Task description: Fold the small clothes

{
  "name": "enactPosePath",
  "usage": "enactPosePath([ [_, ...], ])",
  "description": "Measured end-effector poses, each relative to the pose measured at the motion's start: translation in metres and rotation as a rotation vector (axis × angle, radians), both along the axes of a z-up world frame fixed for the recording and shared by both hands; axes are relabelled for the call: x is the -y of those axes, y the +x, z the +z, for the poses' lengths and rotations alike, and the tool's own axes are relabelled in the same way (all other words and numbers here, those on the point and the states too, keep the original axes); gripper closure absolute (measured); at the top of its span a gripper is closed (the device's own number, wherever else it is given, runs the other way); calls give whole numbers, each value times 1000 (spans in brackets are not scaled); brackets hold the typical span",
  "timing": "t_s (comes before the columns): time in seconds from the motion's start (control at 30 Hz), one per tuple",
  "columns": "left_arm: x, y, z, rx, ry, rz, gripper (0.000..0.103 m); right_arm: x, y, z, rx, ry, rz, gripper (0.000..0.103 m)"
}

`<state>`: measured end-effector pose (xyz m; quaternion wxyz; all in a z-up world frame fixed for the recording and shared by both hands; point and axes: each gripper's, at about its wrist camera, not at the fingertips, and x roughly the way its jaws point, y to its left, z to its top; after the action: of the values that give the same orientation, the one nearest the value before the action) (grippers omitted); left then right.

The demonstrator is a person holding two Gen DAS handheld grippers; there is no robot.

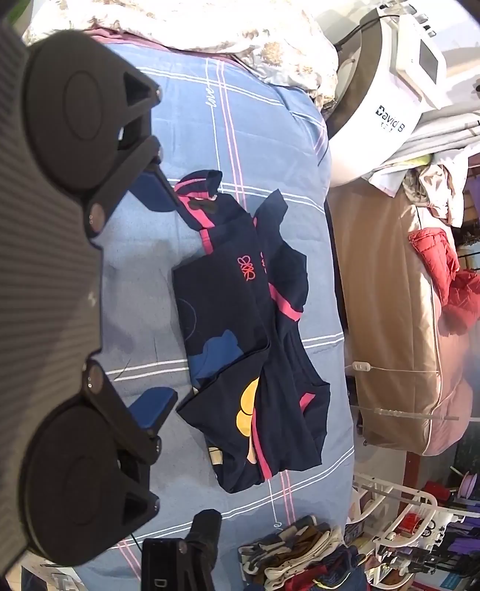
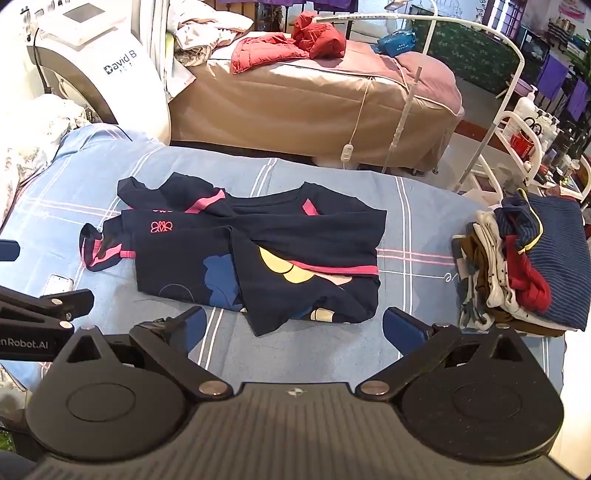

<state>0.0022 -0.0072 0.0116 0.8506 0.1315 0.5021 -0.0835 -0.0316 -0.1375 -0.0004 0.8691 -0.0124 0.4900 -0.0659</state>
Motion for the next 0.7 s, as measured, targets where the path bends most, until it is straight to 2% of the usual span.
enactPosePath([
  [0.7, -2, 3, 5, 6, -16, 32, 0, -2, 6, 5, 7, -11, 31, 0],
])
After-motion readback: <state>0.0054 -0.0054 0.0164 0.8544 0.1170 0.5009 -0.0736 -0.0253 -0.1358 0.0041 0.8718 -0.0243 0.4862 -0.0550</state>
